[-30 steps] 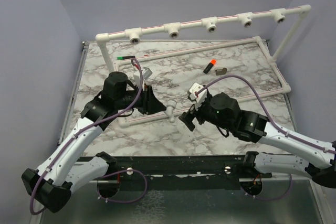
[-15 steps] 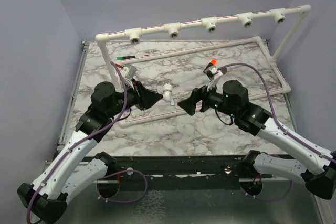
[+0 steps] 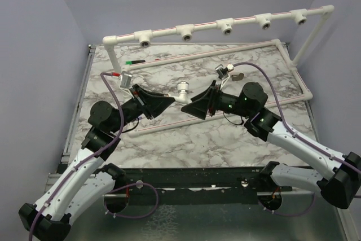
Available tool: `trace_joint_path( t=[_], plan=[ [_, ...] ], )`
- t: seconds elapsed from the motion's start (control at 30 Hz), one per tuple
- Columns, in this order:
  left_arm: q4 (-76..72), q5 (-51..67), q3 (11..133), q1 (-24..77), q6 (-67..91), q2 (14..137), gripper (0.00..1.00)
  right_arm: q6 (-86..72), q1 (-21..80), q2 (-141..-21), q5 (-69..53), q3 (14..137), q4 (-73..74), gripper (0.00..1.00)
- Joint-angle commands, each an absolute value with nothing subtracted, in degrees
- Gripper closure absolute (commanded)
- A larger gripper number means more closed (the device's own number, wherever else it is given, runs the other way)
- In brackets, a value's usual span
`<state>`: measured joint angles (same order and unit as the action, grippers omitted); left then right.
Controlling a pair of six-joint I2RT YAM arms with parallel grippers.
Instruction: Install the water faucets
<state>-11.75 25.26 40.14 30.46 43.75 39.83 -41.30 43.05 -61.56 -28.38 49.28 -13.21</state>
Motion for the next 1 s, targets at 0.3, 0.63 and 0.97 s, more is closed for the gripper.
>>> trace_joint_path(
  t=[0.3, 0.63, 0.97],
  plan=[
    [-27.0, 29.6, 38.8, 30.6, 49.0, 36.0, 1.0, -65.0, 41.9, -67.6, -38.4, 43.9, -47.7, 0.18],
    [-29.8, 31.1, 37.5, 30.6, 48.1, 35.8, 1.0, -69.5, 41.7, -69.8, -41.2, 44.7, -54.7, 0.26],
    [-30.0, 30.3, 36.0, 30.6, 46.2, 35.5, 1.0, -68.8, 41.2, -68.5, -40.8, 45.1, -51.2, 0.4]
  ],
)
